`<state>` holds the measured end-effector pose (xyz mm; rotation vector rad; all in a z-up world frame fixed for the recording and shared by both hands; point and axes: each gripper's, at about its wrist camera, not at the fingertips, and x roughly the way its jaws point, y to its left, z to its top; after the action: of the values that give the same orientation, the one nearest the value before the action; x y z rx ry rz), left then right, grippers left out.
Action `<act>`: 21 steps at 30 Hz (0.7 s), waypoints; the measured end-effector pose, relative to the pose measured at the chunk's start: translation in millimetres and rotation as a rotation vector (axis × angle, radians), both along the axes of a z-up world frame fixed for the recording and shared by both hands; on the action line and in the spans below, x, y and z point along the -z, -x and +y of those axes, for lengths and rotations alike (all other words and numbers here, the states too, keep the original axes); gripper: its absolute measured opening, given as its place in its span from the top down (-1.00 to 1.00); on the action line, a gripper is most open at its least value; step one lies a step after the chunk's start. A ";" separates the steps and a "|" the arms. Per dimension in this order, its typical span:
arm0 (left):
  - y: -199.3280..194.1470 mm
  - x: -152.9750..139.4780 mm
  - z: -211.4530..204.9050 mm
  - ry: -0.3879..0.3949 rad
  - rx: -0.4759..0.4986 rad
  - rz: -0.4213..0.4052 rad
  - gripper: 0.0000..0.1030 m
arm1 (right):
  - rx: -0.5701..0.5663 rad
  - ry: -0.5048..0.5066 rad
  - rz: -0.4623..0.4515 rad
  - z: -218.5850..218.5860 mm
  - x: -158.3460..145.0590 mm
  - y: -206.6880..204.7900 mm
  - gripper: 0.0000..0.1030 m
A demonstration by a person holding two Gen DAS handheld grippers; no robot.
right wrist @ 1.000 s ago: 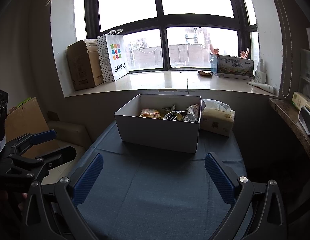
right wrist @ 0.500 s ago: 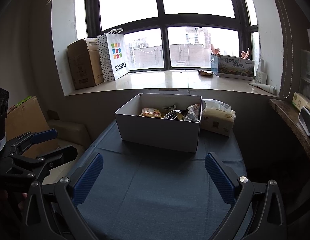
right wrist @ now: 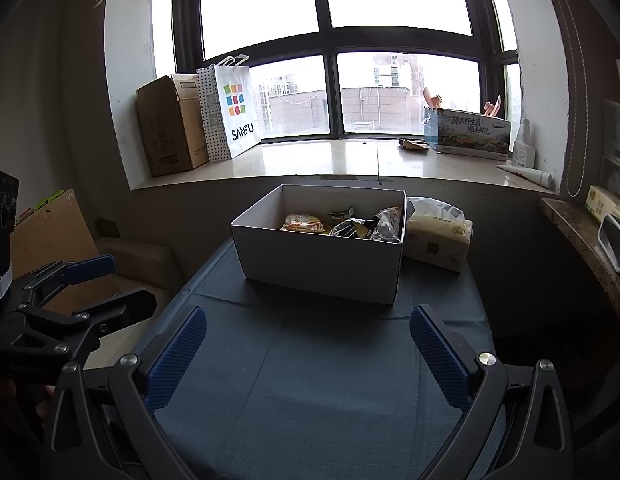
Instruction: Organize snacks
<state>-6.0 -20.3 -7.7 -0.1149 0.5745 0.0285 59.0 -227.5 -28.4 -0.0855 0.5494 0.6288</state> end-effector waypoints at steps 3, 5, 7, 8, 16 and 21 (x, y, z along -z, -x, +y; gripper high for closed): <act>0.1 0.0 0.0 -0.001 -0.001 0.001 -1.00 | 0.000 0.001 0.001 0.3 -0.1 0.0 -1.00; 0.2 0.3 0.0 -0.001 -0.001 0.001 -1.00 | 0.000 0.001 0.001 0.3 0.0 0.0 -1.00; 0.2 0.3 0.1 -0.001 -0.001 0.001 -1.00 | 0.000 0.000 0.001 0.2 0.1 -0.1 -1.00; 0.2 0.3 0.0 -0.001 -0.001 0.001 -1.00 | 0.000 0.000 0.001 0.2 0.2 -0.1 -1.00; 0.2 0.3 -0.3 -0.001 -0.002 0.001 -1.00 | -0.003 0.002 0.002 0.4 1.2 0.1 -1.00; 0.1 0.5 -0.3 0.000 -0.001 0.001 -1.00 | -0.003 0.002 0.002 0.7 1.6 0.5 -1.00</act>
<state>-6.1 -20.6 -8.3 -0.1150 0.5753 0.0298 58.5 -226.9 -30.0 -0.0878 0.5524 0.6308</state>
